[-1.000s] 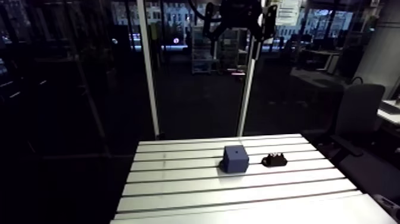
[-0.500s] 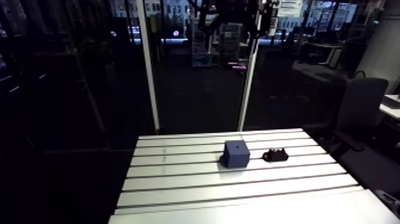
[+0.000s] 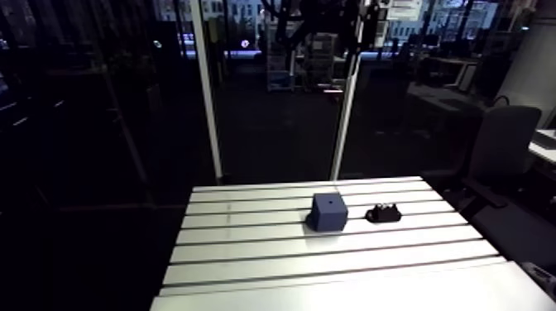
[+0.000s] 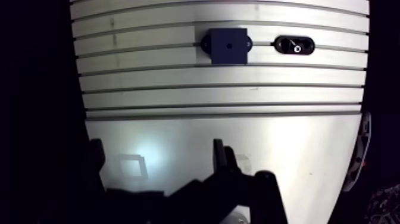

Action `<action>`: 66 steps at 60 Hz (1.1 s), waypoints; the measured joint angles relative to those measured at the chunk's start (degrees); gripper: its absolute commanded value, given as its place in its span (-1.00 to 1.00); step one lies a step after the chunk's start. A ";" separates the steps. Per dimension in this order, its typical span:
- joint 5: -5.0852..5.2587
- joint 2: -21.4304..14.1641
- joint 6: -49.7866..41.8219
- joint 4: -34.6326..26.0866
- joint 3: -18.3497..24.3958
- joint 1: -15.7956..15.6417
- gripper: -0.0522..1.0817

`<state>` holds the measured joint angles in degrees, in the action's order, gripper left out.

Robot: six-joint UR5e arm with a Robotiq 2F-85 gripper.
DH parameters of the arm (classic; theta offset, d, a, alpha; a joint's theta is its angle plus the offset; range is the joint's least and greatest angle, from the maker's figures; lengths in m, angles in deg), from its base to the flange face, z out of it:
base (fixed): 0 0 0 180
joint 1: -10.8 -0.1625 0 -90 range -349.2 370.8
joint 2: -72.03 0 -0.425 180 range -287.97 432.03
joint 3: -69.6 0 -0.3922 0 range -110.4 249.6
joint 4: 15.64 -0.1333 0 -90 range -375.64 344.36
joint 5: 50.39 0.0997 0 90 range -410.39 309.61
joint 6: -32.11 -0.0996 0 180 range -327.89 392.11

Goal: Pick up the M10 bolt and insert it into the hole until fully seated.

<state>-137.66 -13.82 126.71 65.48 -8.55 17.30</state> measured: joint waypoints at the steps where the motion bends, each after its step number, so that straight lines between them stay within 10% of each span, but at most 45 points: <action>1: -0.01 0.04 0.06 0.00 0.00 -0.01 -0.90; 22: -0.64 0.42 2.36 1.74 -0.42 -0.05 -0.89; 38: -3.44 0.61 5.50 4.44 -1.67 1.00 -0.89; 66: -4.14 2.37 13.59 10.29 -5.03 9.20 -0.89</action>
<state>-141.80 -11.45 140.29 75.77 -13.58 26.50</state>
